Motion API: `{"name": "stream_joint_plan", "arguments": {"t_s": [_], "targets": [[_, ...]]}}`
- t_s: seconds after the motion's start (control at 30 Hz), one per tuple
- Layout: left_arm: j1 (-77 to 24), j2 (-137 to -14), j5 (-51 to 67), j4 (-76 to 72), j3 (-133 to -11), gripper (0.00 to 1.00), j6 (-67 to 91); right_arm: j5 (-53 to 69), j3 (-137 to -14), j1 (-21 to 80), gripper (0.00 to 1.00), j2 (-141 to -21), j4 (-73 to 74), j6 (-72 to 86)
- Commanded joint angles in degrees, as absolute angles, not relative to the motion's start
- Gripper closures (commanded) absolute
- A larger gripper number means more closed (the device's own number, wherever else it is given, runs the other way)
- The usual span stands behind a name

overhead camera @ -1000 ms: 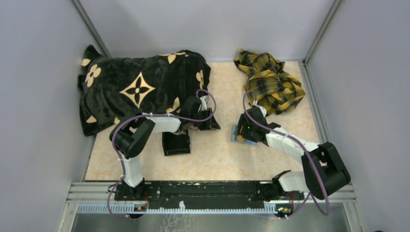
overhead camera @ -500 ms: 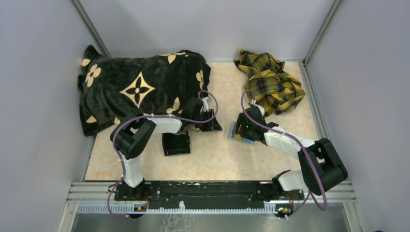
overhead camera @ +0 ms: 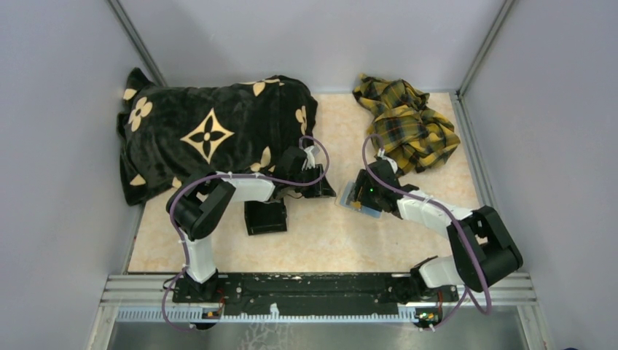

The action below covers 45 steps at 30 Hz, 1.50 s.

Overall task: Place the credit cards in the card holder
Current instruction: Insert the credit card into the card holder.

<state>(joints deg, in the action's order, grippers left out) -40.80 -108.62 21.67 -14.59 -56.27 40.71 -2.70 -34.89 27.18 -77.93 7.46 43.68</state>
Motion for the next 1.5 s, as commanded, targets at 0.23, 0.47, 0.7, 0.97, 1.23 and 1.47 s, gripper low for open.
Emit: {"name": "stream_joint_plan", "arguments": {"t_s": [0.23, 0.47, 0.7, 0.97, 1.23, 1.47], "targets": [[-41.04, -110.0, 22.53, -16.94, -56.31, 0.6, 41.46, -8.85, -37.07, 26.72, 0.65, -71.71, 11.43, 40.17], [-41.44, -110.79, 23.03, -16.78, -57.59, 0.61, 41.08, -9.34, -36.57, 26.77, 0.96, -75.44, 11.07, 39.81], [-41.44, -111.86, 22.85, -16.01, -58.61, 0.62, 40.52, -10.32, -37.06, 26.73, 1.0, -76.99, 10.56, 39.77], [-41.48, -112.28, 22.59, -15.49, -59.13, 0.62, 40.08, -10.29, -37.44, 26.75, 1.0, -78.71, 9.73, 39.64], [-41.51, -112.84, 22.68, -15.21, -59.67, 0.62, 39.9, -8.92, -37.61, 26.72, 1.0, -79.83, 8.17, 39.69], [-41.57, -113.5, 22.94, -15.21, -59.94, 0.62, 39.99, -7.83, -38.64, 27.21, 1.0, -80.98, 7.71, 39.49]]}}
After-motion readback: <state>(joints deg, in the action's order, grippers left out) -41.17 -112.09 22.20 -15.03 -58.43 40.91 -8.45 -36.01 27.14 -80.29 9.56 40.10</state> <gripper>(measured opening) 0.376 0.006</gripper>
